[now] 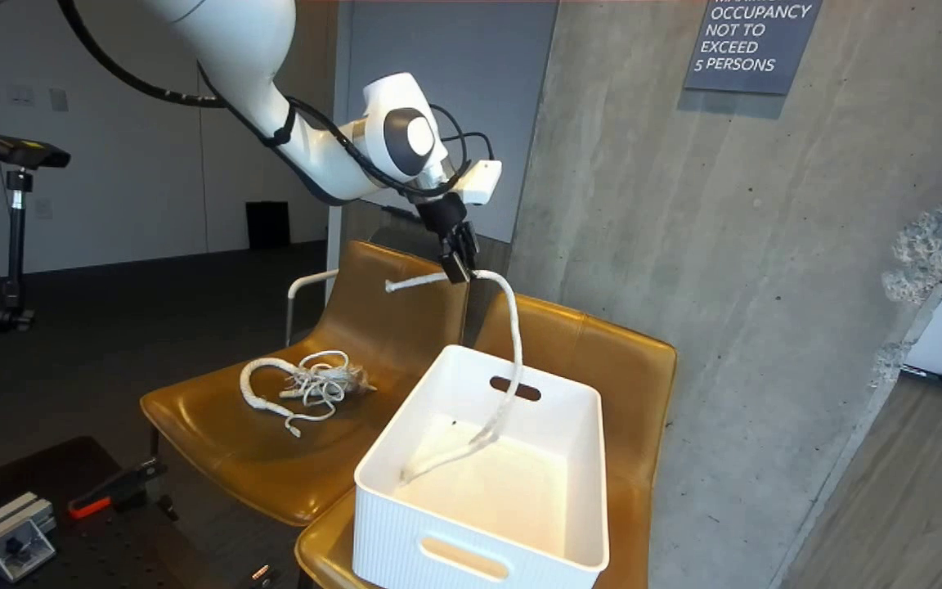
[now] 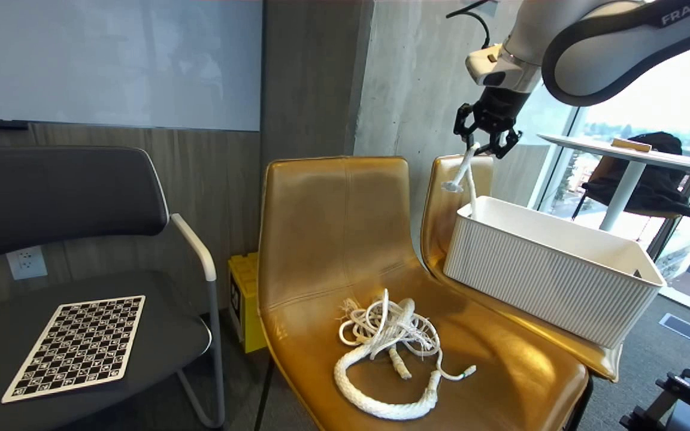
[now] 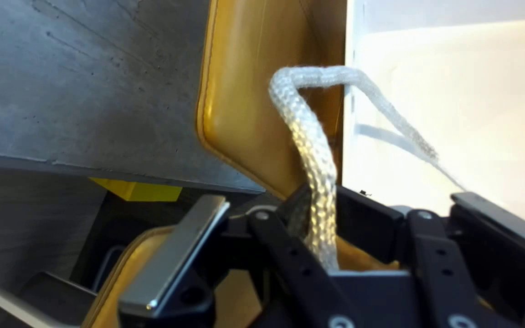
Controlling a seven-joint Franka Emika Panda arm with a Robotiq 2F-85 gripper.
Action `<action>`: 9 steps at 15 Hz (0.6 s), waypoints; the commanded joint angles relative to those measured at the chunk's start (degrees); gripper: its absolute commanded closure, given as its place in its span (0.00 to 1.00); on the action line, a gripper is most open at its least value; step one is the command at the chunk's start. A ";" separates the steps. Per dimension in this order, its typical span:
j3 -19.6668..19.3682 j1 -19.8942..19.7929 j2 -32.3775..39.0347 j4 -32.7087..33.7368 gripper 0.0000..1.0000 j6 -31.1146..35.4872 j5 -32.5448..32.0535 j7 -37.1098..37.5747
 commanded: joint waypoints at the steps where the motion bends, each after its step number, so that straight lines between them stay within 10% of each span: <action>1: 0.69 6.37 -7.18 -8.23 0.97 -0.61 -8.00 12.51; 9: 13.09 17.01 -13.48 -13.05 0.97 -10.94 -22.04 35.61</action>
